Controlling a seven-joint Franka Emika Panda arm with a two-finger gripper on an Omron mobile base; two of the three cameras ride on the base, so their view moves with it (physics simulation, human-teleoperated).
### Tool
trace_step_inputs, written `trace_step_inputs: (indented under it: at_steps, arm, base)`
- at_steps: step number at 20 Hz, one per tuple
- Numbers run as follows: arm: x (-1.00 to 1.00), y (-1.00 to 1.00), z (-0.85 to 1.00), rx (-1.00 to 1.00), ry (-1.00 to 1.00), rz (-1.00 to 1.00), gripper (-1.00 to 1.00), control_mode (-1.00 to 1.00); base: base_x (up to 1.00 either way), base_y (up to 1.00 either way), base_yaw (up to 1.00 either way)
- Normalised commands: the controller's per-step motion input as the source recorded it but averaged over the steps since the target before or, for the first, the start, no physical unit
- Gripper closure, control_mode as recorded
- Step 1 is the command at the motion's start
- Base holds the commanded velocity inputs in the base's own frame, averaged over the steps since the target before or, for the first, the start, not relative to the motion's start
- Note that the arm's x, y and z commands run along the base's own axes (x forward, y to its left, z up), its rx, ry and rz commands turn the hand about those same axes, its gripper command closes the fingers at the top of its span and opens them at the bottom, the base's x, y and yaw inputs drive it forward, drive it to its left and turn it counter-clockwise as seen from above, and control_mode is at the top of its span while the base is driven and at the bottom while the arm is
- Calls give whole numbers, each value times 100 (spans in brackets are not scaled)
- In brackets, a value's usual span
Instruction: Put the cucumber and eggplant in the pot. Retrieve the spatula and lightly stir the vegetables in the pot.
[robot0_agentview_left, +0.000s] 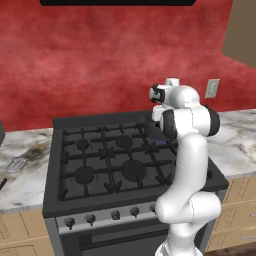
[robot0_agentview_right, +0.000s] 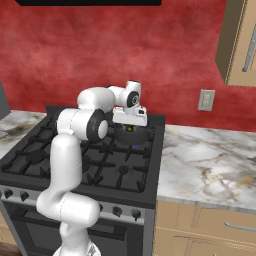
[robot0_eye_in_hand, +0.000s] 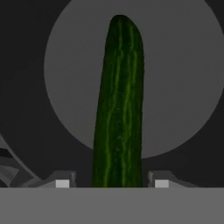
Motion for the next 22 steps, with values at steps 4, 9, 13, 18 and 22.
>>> trace_step_inputs:
  at_steps: [4, 9, 13, 18, 22]
  arm:
    - [0, 0, 0, 0, 0, 0, -100, -100]
    - [0, 0, 3, 0, 0, 0, -100, -100]
    - [-12, 0, 29, 0, -7, 0, -100, -100]
    - [-55, 0, 25, 0, -9, 0, -100, -100]
    - [-89, 0, 14, 0, -6, 4, -100, -100]
  base:
    - [0, 0, 0]
    - [0, 0, 0]
    - [0, 0, 0]
    - [0, 0, 0]
    - [0, 0, 0]
